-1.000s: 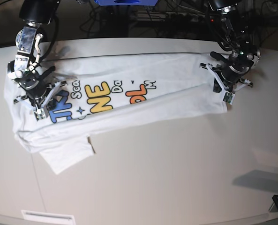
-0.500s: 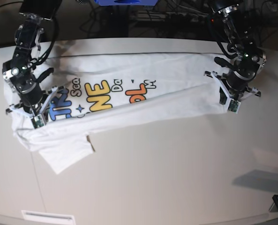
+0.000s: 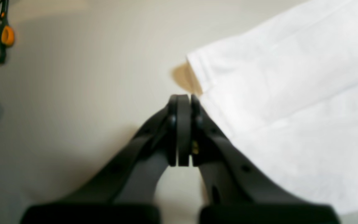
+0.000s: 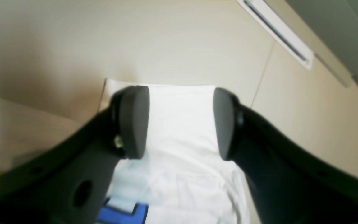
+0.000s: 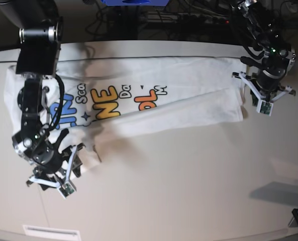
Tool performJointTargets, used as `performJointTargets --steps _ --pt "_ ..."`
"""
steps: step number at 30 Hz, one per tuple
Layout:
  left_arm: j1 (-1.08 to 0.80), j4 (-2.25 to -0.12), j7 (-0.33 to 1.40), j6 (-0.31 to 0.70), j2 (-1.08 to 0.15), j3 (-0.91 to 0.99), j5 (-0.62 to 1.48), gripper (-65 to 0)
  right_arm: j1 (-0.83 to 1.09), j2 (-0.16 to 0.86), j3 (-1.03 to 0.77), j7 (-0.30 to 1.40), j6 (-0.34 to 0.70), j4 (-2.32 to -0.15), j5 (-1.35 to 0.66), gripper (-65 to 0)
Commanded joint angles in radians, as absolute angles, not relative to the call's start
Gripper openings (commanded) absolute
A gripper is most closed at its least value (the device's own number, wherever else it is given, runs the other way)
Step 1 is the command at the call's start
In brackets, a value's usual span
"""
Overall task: Fold the T-shirt properly
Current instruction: 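Move the right gripper to the protruding sleeve and grasp it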
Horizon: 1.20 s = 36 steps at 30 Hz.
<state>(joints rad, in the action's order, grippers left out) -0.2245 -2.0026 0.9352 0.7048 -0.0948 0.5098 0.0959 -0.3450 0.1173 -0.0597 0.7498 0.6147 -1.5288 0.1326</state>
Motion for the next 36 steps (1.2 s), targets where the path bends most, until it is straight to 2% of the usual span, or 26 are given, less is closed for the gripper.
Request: performJointTargets --steps 1,3,5,12,19,23,26,36 --pt "-0.223 -2.022 0.920 0.698 -0.110 0.536 0.128 -65.0 -0.412 0.128 -0.054 0.728 0.602 -1.483 0.133 -26.4" --pt "-0.229 -2.020 0.920 0.698 -0.113 0.596 0.185 -65.0 -0.483 0.128 -0.053 0.722 0.602 -1.357 0.131 -22.3" --pt "-0.251 -2.020 0.920 0.698 -0.114 0.665 0.237 -65.0 -0.555 0.130 -0.058 0.682 0.602 -1.231 0.131 -21.8" --pt "-0.297 -2.020 0.920 0.698 -0.147 0.733 0.294 -65.0 -0.780 0.153 -0.061 0.530 0.604 -0.733 0.130 -21.6" --pt "-0.325 -2.018 0.920 0.698 -0.148 0.748 0.297 -65.0 -0.911 0.203 -0.102 0.371 0.596 -0.426 0.130 -21.5" --pt "-0.326 -2.015 0.920 0.698 -0.147 0.748 0.297 -65.0 -0.963 0.268 -0.232 0.341 0.595 -0.343 0.131 -21.3" --pt "-0.326 -2.017 0.920 0.698 -0.145 0.754 0.297 -65.0 -0.970 0.294 -0.236 0.340 0.568 -0.308 0.133 -17.7" --pt "-0.346 -2.018 0.920 0.698 -0.143 0.751 0.297 -65.0 -0.909 0.268 -0.208 0.340 0.559 -0.298 0.131 -6.8"
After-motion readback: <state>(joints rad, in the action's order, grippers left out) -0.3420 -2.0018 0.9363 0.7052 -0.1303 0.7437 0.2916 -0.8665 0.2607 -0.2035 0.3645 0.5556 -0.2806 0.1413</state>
